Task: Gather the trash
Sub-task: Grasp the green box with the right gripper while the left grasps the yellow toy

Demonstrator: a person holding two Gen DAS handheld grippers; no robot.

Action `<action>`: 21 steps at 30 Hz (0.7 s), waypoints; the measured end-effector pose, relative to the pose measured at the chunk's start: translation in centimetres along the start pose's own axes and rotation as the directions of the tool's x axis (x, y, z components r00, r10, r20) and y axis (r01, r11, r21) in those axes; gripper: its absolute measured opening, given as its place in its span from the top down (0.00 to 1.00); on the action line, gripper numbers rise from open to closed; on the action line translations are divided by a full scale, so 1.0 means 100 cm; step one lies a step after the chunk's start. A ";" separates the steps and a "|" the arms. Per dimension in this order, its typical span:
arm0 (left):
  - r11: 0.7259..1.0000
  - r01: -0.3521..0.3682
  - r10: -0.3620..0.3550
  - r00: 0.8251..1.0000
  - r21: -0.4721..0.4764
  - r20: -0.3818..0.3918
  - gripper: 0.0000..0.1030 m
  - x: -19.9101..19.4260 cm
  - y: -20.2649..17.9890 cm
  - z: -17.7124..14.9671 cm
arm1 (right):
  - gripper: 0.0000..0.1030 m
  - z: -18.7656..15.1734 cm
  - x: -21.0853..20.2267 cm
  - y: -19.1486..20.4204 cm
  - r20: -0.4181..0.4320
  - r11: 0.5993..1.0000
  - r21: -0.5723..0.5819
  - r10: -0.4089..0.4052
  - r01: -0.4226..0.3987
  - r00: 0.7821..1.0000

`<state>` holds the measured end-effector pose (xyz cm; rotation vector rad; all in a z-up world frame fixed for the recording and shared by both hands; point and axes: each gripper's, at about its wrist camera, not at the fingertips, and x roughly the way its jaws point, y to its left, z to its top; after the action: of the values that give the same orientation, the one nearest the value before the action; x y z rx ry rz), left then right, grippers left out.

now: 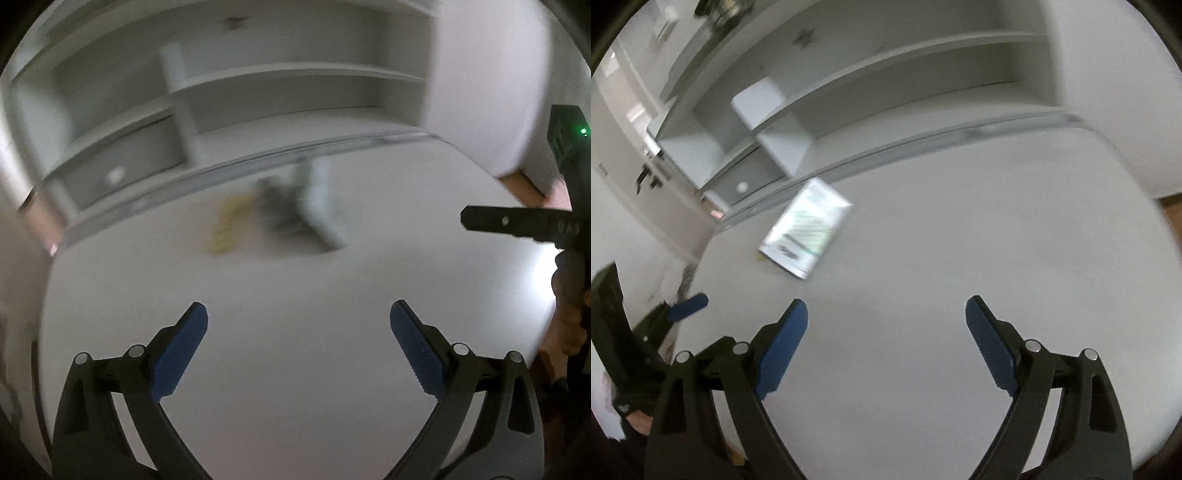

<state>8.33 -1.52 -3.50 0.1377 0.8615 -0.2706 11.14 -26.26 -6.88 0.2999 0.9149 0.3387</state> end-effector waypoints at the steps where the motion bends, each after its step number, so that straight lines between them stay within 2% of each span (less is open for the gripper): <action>1: 1.000 -0.012 0.012 1.000 -0.026 -0.005 0.07 0.000 0.012 -0.003 | 0.18 0.009 0.013 0.010 -0.021 1.000 0.000 0.017 -0.017 1.000; 4: 0.995 -0.046 0.045 0.999 -0.086 -0.015 0.07 -0.001 0.046 -0.009 | 0.18 0.032 0.046 0.034 -0.066 0.998 0.006 0.059 -0.059 0.996; 7: 0.992 -0.054 0.052 0.998 -0.110 -0.023 0.07 0.004 0.063 -0.011 | 0.18 0.056 0.077 0.057 -0.098 0.997 0.035 0.076 -0.073 0.992; 12: 0.994 -0.038 0.035 0.999 -0.102 -0.027 0.07 0.025 0.070 0.007 | 0.18 0.081 0.114 0.069 -0.152 0.988 0.128 0.107 -0.088 0.983; 15: 0.996 -0.021 0.018 0.999 -0.085 -0.035 0.07 0.045 0.073 0.025 | 0.19 0.084 0.124 0.065 -0.168 0.982 0.169 0.116 -0.087 0.979; 18: 0.999 -0.012 0.010 0.999 -0.053 -0.038 0.07 0.065 0.073 0.042 | 0.27 0.087 0.131 0.060 -0.181 0.977 0.203 0.108 -0.070 0.978; 20: 0.999 -0.015 0.013 0.999 -0.038 -0.048 0.07 0.077 0.072 0.051 | 0.40 0.087 0.132 0.057 -0.187 0.976 0.208 0.107 -0.067 0.976; 21: 0.999 -0.011 0.010 0.999 -0.031 -0.048 0.07 0.083 0.071 0.054 | 0.40 0.086 0.130 0.054 -0.190 0.976 0.209 0.105 -0.065 0.976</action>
<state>19.47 2.58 -6.24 0.1203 0.9114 -0.2447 24.53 -16.96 -9.13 0.4999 1.1399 0.3605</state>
